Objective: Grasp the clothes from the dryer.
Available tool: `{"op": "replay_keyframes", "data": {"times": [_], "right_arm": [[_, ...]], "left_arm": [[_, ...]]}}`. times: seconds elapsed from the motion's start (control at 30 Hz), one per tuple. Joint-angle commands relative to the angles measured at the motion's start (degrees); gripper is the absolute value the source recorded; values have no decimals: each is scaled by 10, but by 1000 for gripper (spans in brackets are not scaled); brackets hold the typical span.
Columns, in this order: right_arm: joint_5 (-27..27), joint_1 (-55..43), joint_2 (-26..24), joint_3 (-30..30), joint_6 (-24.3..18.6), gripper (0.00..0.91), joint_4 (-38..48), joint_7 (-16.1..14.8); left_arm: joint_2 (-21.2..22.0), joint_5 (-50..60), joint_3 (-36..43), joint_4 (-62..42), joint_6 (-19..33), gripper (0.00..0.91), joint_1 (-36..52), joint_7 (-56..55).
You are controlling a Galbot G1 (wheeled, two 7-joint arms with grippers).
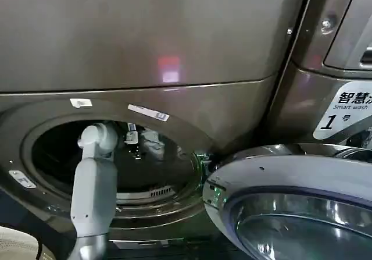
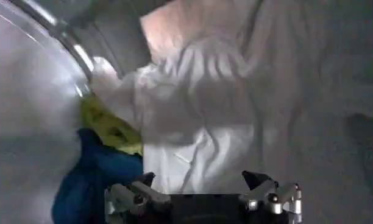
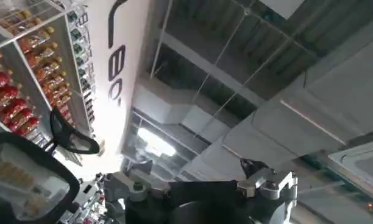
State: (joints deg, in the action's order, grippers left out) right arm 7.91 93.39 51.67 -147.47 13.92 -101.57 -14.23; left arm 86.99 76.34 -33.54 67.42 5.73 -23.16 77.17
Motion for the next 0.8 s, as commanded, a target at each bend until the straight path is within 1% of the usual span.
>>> {"op": "replay_keyframes", "data": {"times": [0.03, 0.37, 0.8], "right_arm": [[0, 2, 0, 0, 0, 907, 2, 0], [-1, 2, -2, 3, 1, 907, 0, -2], [-14, 14, 3, -8, 4, 907, -11, -6]], "left_arm": [[-8, -23, 27, -71, -4, 907, 30, 2], [-22, -68, 27, -153, -15, 907, 62, 2], [-23, -63, 32, -224, -28, 907, 90, 1]]}}
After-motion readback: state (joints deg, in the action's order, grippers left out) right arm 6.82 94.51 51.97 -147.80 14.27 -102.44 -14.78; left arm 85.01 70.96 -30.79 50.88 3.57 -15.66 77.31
